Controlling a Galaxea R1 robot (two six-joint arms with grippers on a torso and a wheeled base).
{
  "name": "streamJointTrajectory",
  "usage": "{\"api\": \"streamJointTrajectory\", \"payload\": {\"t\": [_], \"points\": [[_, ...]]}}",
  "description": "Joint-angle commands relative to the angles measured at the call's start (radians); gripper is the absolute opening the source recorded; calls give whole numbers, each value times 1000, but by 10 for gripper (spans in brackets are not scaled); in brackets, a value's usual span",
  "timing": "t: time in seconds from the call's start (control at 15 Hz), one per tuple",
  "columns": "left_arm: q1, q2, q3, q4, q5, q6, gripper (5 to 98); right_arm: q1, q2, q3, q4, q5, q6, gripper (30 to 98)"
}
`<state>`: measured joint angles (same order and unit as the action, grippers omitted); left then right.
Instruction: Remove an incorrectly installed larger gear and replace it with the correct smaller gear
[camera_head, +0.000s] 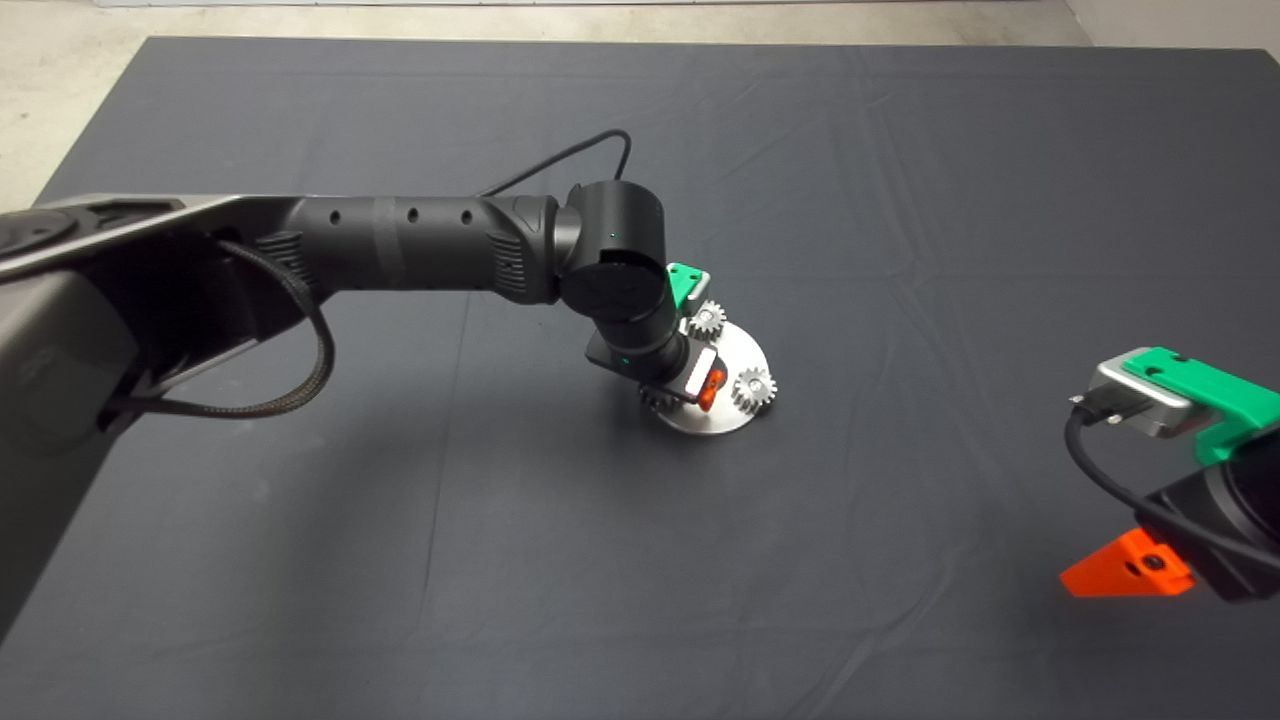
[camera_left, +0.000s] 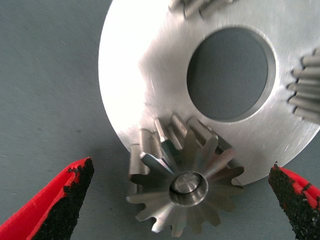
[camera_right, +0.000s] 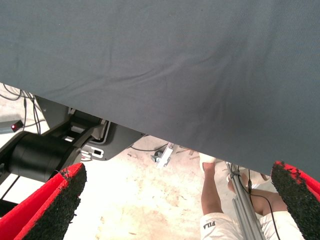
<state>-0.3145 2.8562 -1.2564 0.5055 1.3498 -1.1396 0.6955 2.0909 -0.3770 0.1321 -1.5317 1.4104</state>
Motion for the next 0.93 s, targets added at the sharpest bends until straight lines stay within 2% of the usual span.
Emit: {"api": "streamJointTrajectory", "payload": {"t": [0.0, 0.13, 0.33, 0.4, 0.73, 0.87], "points": [[-5, -7, 9, 13, 0, 4, 901, 21, -4, 1, 34, -119, -4, 976], [-5, -7, 13, 13, -1, 3, 853, 21, -4, 1, 34, -119, -4, 976], [-5, -6, 17, 20, -1, 3, 845, 21, -4, 1, 34, -119, -4, 976], [-5, -5, 22, 35, -1, 1, 841, 21, -4, 1, 34, -119, -4, 976], [-5, 1, 36, 42, -1, -6, 746, 21, -4, 1, 34, -119, -4, 976], [-5, -2, 46, 42, -1, -6, 742, 21, -4, 1, 34, -119, -4, 976]]}}
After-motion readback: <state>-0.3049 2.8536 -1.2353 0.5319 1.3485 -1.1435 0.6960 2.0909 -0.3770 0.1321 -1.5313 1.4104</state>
